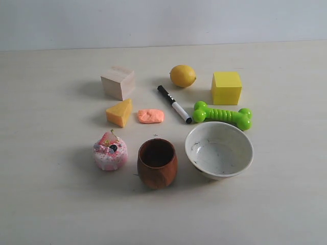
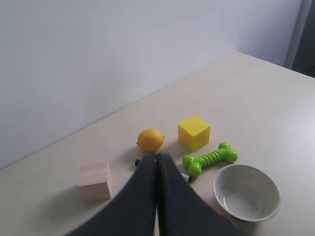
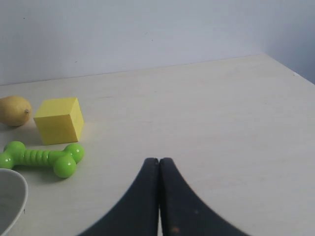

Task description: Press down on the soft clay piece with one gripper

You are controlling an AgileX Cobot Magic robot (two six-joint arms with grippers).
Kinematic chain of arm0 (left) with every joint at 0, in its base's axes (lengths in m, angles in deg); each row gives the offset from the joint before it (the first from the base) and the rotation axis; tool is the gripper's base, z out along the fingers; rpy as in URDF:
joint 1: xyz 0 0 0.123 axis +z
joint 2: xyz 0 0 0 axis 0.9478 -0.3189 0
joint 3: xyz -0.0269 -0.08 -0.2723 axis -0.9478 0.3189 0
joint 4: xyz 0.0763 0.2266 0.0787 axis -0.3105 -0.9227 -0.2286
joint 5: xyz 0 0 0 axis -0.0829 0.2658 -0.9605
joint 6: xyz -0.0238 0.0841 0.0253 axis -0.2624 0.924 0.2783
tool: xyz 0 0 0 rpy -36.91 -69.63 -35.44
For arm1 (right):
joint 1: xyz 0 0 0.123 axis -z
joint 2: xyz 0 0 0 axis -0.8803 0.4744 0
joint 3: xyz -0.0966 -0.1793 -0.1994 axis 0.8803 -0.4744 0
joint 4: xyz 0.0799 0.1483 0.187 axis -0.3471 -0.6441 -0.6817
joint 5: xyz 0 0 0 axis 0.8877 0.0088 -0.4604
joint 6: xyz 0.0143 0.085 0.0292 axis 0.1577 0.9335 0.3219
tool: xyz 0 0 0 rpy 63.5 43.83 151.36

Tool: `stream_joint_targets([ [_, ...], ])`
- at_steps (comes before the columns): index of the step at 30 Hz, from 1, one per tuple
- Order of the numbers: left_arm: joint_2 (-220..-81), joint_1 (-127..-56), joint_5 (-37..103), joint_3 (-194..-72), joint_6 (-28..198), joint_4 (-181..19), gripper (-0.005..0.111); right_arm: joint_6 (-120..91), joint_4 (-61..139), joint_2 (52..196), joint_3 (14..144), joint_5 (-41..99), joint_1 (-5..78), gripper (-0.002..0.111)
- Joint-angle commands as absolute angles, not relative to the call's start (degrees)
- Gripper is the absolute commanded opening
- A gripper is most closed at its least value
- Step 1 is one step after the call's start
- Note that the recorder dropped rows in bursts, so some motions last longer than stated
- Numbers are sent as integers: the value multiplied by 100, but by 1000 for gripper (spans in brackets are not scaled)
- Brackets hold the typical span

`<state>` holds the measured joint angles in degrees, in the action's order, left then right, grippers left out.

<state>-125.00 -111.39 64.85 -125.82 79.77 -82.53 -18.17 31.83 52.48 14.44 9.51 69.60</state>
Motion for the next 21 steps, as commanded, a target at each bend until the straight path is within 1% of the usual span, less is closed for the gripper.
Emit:
stream_joint_targets([
  [1,-12415,-11126,6478,-12534,7941,-8309,0,-1842,3165,5217,1419,976,6996,0],
  [3,-12249,-10943,6466,-12520,7941,-8302,0,-1842,3165,5217,1419,976,6996,0],
  [6,-11959,-10419,6466,-12422,7916,-8160,0,-1842,3165,5217,1419,976,6996,0],
  [11,-11236,-9121,6429,-12037,7901,-7958,0,-1842,3165,5217,1419,976,6996,0],
  [14,-10717,-8469,6241,-11730,7901,-7958,0,-1842,3165,5217,1419,976,6996,0],
  [16,-10385,-8064,6026,-11475,7901,-7958,0,-1842,3165,5217,1419,976,6996,0],
  [21,-9671,-7326,5926,-10779,7901,-7958,0,-1842,3165,5217,1419,976,6996,0],
])
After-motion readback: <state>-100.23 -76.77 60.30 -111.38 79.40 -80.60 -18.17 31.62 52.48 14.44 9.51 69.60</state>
